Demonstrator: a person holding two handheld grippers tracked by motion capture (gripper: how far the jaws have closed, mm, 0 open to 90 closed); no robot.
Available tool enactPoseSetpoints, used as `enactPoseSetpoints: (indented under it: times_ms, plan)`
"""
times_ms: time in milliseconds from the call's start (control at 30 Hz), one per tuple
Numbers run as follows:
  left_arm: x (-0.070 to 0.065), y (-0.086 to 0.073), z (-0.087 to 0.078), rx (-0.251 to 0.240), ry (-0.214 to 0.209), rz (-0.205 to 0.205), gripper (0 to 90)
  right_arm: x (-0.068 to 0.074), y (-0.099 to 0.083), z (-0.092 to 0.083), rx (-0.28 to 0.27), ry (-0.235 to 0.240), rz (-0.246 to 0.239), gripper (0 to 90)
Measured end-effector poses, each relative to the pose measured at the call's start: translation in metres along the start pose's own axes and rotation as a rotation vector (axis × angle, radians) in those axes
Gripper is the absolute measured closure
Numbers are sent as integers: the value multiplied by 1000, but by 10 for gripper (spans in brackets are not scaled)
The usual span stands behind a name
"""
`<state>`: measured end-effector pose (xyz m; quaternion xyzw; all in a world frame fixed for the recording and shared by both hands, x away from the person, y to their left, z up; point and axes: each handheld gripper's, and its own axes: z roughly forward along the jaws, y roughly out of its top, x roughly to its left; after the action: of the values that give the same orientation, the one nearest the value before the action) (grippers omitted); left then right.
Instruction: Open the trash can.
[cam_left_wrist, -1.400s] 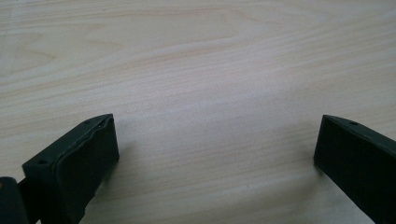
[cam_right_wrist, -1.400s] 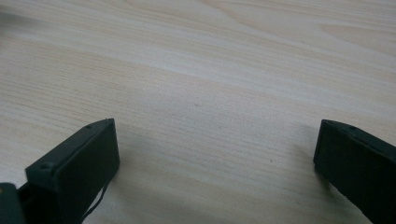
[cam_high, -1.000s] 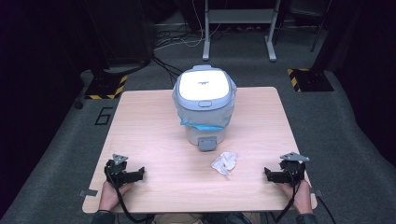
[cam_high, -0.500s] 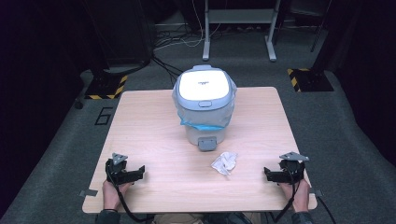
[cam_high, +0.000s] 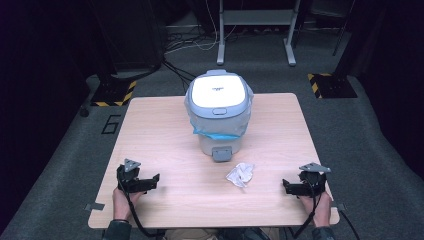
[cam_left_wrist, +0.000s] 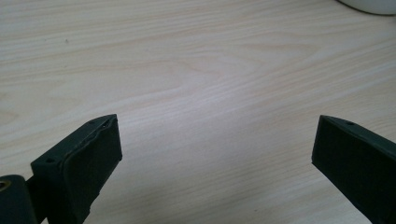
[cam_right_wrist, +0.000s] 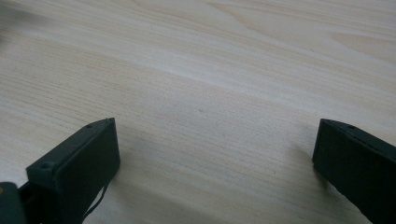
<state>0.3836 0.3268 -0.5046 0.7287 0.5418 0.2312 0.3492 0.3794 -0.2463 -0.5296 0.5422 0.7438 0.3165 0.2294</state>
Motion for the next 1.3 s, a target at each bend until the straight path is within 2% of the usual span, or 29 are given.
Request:
enactPoseSetpoints:
  times_ms: [300,600,767,900,1167,1300]
  plan:
    - [-9,14,2,-14,-44,25,7,0,0,0,-1,-1,3,0]
    - [-19,28,5,-31,-67,52,9,0,0,0,3,5,-4,0]
    - [-24,35,7,-40,-86,52,7,0,0,0,0,0,3,0]
    - [-28,40,8,-40,-93,74,9,0,0,0,1,4,-1,0]
    - [-36,51,11,-55,-131,76,12,0,0,0,-1,1,2,0]
    - [-41,57,13,-60,-145,91,13,0,0,0,-1,1,2,0]
